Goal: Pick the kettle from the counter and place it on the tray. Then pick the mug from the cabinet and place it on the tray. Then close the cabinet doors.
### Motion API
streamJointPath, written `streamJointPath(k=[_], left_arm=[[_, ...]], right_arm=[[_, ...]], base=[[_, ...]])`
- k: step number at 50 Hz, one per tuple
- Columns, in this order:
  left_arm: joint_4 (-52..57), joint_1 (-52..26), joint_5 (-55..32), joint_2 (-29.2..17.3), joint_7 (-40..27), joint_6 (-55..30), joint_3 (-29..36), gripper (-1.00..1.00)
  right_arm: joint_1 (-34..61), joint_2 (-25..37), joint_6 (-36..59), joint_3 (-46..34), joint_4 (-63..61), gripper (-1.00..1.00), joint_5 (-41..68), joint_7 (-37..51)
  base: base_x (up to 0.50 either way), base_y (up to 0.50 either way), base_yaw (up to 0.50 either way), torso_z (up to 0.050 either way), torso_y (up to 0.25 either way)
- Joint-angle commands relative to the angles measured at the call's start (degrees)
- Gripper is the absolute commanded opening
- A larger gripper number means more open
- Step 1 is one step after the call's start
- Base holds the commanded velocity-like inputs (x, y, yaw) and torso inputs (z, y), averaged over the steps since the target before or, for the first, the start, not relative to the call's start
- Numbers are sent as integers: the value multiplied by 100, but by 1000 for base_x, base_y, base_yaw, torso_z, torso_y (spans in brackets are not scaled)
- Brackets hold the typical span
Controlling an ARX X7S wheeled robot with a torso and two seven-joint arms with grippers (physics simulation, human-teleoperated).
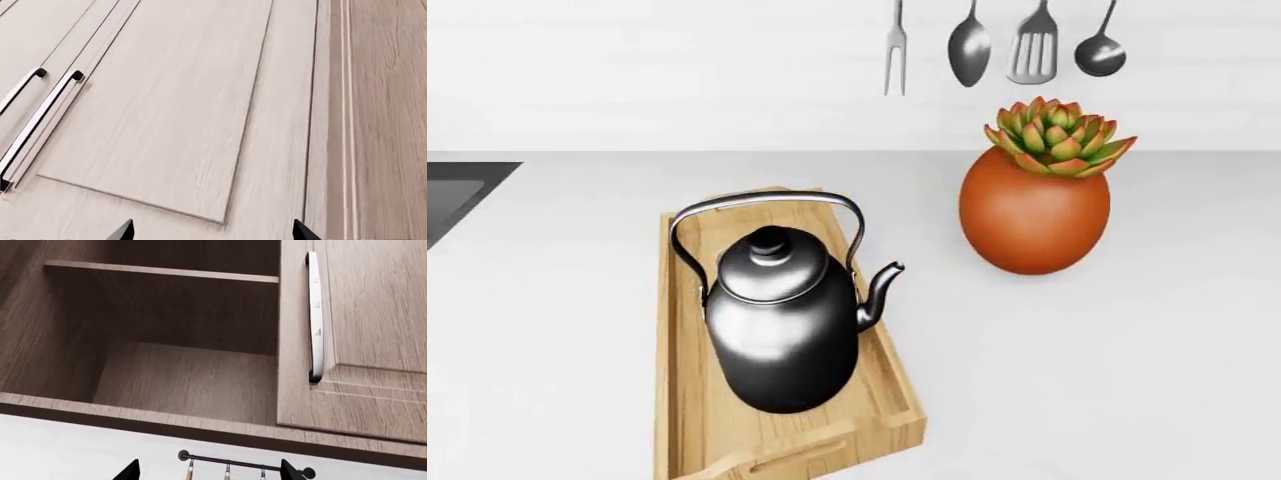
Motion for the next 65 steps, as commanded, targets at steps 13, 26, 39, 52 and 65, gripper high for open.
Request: streamJointPath(k=[13, 26, 39, 52, 65], left_arm=[[-1834, -2470, 2207, 3204, 1342, -1502, 353, 100], [-1428, -2266, 1536, 3922, 970, -1833, 36, 100], [-2536, -2742, 1549, 4820, 608, -1666, -214, 100], [-2564, -2784, 1838, 5870, 445, -2354, -1266, 100], [-3137, -2782, 1108, 5866, 203, -1787, -448, 100]], right_arm=[[14, 388, -231, 192, -115, 100, 300, -78], [343, 655, -252, 213, -86, 100, 716, -36], [311, 1208, -528, 585, -400, 100, 1207, -42], [-225, 1144, -79, 2116, -480, 100, 2387, 416], [-580, 1129, 131, 2809, -482, 100, 2840, 428]], base=[[0, 0, 0, 1, 0], [0, 0, 0, 1, 0], [0, 0, 0, 1, 2], [0, 0, 0, 0, 0], [0, 0, 0, 1, 0]])
